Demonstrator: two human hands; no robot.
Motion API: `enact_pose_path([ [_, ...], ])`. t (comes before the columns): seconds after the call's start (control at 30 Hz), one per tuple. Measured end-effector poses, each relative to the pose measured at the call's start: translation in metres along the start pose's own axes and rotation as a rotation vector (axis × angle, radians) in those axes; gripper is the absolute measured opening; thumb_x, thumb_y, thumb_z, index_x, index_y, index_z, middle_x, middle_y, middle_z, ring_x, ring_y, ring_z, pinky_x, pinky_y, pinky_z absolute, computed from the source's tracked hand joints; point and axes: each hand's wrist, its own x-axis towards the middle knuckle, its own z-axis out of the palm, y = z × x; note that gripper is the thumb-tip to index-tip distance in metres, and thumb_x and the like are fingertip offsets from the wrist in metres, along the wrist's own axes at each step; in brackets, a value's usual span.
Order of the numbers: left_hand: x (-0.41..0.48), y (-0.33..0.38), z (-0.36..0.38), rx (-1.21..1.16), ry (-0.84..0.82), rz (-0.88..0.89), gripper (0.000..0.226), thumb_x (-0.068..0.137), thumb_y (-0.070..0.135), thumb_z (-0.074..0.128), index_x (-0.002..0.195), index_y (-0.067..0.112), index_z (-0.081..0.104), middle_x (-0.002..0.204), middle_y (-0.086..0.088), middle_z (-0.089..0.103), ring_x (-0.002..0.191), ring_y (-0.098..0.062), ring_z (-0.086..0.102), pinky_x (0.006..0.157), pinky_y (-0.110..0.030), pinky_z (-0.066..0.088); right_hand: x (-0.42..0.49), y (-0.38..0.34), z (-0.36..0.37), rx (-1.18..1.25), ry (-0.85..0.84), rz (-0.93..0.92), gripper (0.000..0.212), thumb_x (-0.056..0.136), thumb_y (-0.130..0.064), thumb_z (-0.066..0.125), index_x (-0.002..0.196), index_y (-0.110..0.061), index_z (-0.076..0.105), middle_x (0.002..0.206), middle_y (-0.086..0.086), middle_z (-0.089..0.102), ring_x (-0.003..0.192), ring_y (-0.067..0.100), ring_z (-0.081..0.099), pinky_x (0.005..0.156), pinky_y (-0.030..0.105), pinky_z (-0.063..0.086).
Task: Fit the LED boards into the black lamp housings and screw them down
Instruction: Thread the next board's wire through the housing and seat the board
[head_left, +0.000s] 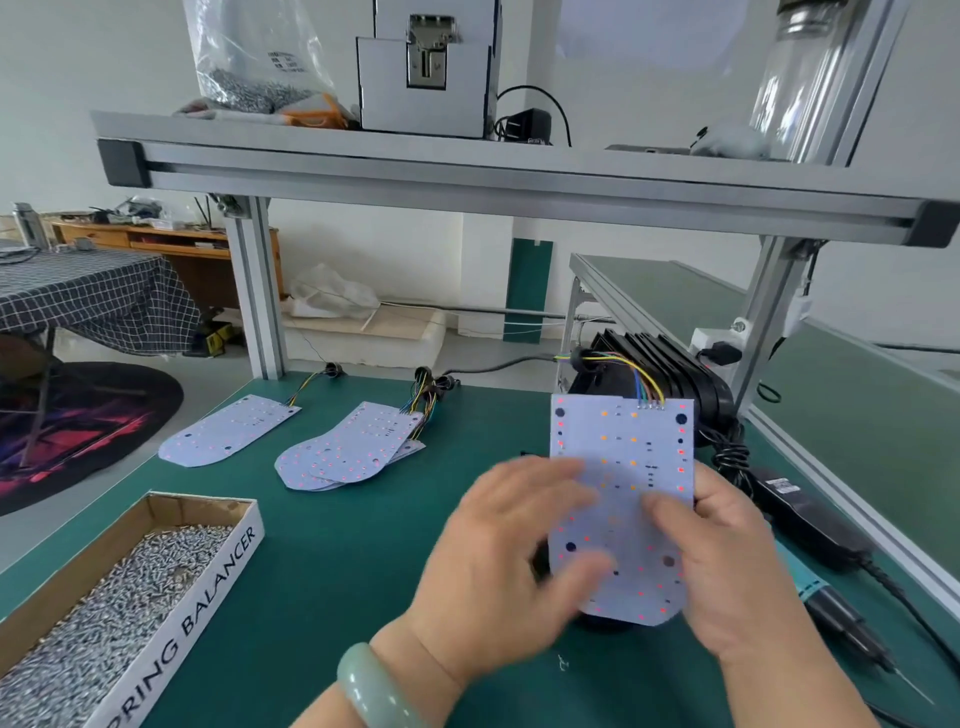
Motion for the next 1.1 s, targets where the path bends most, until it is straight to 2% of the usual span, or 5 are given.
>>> enact_pose_path([
  [0.27, 0.001, -0.058, -0.020, 0.010, 0.301, -0.684, 0.061, 0.088, 0.018, 0.063, 0.141, 0.028, 0.035, 0.125, 0.011, 0.049, 0.097, -0.010, 0.056, 0.077, -0.025, 0.043, -0.014, -0.014, 0.006, 0.109, -0.366, -0.153, 0.038, 0.066, 0.003, 0.051, 0.076, -0.022, 0.077, 0.072, 0.001, 0.073, 0.062, 0.014, 0.065, 0.058, 0.023, 0.051],
  [0.53, 0.003, -0.084, -0.016, -0.161, 0.210, -0.535, 0.079, 0.084, 0.000, 0.067, 0.099, 0.074, 0.046, 0.142, 0.018, 0.036, 0.111, 0.011, 0.048, 0.076, -0.002, 0.038, -0.025, -0.010, 0.024, 0.146, -0.743, -0.039, 0.020, 0.067, -0.010, 0.063, 0.082, -0.015, 0.075, 0.071, 0.002, 0.065, 0.060, 0.016, 0.052, 0.057, 0.023, 0.041],
  [0.7, -0.005, -0.092, -0.020, -0.057, 0.248, -0.686, 0.020, 0.086, 0.020, 0.067, 0.079, 0.033, 0.054, 0.100, 0.017, 0.065, 0.090, -0.009, 0.060, 0.076, -0.020, 0.041, -0.025, -0.010, 0.023, 0.429, -0.576, 0.009, 0.026, 0.056, -0.009, 0.064, 0.076, -0.018, 0.078, 0.069, 0.001, 0.072, 0.057, 0.011, 0.066, 0.056, 0.021, 0.052],
  [0.87, 0.003, -0.075, -0.030, -0.010, 0.300, -0.584, 0.021, 0.084, 0.037, 0.064, 0.074, 0.028, 0.048, 0.054, 0.009, 0.053, 0.050, -0.006, 0.046, 0.052, -0.019, 0.039, -0.019, -0.013, 0.017, 0.598, -0.327, -0.013, 0.031, 0.047, -0.004, 0.070, 0.072, -0.021, 0.078, 0.071, -0.001, 0.074, 0.060, 0.013, 0.069, 0.057, 0.025, 0.056],
  [1.1, -0.024, -0.090, -0.048, 0.284, -0.410, -0.707, 0.022, 0.084, 0.020, 0.067, 0.079, 0.038, 0.054, 0.091, 0.009, 0.063, 0.089, -0.010, 0.056, 0.083, -0.021, 0.039, -0.010, -0.015, 0.008, 0.678, -0.136, -0.076, 0.041, 0.073, -0.007, 0.038, 0.079, -0.024, 0.076, 0.078, -0.005, 0.072, 0.068, 0.012, 0.069, 0.063, 0.024, 0.055],
])
